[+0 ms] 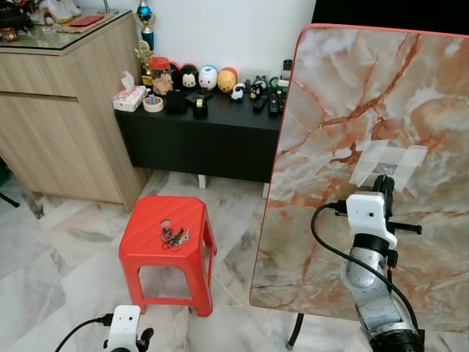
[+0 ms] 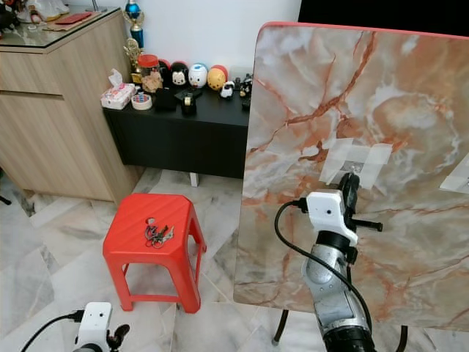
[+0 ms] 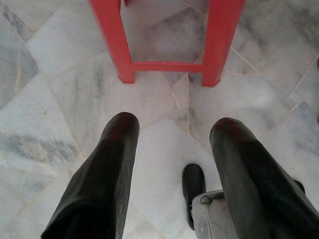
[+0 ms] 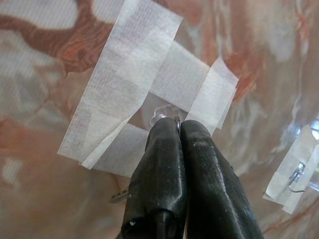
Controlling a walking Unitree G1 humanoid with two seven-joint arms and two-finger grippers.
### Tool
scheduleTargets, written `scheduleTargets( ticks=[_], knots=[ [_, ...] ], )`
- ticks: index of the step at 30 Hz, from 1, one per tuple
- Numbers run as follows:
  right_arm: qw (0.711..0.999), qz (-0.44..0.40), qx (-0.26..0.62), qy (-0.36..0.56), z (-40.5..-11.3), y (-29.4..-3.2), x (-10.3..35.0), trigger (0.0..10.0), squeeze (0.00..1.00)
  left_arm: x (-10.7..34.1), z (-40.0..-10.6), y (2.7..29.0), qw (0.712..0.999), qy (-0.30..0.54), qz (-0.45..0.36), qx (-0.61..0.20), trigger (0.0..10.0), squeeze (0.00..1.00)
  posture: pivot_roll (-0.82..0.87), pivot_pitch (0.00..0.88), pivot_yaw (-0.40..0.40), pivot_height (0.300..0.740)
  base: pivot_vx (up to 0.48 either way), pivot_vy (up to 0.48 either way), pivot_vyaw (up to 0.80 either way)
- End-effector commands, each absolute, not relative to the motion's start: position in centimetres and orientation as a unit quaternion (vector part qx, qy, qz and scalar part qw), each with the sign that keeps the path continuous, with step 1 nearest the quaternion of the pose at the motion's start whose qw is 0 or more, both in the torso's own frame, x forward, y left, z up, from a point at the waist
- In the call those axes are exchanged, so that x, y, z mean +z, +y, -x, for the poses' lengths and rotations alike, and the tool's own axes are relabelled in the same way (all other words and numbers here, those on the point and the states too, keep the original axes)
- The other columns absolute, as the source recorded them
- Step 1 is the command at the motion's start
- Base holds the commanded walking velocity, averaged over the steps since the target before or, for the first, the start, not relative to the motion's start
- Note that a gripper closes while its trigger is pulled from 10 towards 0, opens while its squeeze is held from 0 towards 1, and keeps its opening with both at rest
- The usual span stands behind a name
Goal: Hang keys on a hook
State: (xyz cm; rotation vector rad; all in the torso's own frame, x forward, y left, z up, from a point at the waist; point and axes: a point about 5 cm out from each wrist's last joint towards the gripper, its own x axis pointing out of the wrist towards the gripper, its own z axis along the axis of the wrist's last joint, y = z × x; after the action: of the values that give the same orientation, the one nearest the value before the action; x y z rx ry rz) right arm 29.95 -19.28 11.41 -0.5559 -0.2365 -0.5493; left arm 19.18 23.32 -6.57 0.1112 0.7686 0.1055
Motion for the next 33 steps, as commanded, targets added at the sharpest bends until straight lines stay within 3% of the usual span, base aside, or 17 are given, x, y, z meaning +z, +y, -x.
scheduleTargets(
  ticks=[1, 11, 33],
  knots=[
    [0.916, 0.271, -0.270, -0.123, -29.9, -19.1, 11.8, 10.0, 0.00, -6.7, -19.0, 23.2, 0.921, 0.382, -0.049, 0.050, 10.0, 0.00, 0.07, 0.000, -0.056, 0.740, 0.000, 0.000, 0.00],
    [0.916, 0.271, -0.285, -0.082, -29.7, -19.7, 10.8, 10.0, 0.00, -6.8, -19.0, 23.2, 0.922, 0.383, -0.047, 0.046, 10.0, 0.00, 0.07, 0.000, -0.056, 0.740, 0.000, 0.000, 0.00],
    [0.906, 0.283, -0.299, -0.096, -30.1, -20.2, 11.6, 10.0, 0.00, -6.7, -19.4, 22.8, 0.923, 0.380, -0.048, 0.045, 10.0, 0.00, 0.07, 0.000, -0.055, 0.740, 0.000, 0.000, 0.00]
  ],
)
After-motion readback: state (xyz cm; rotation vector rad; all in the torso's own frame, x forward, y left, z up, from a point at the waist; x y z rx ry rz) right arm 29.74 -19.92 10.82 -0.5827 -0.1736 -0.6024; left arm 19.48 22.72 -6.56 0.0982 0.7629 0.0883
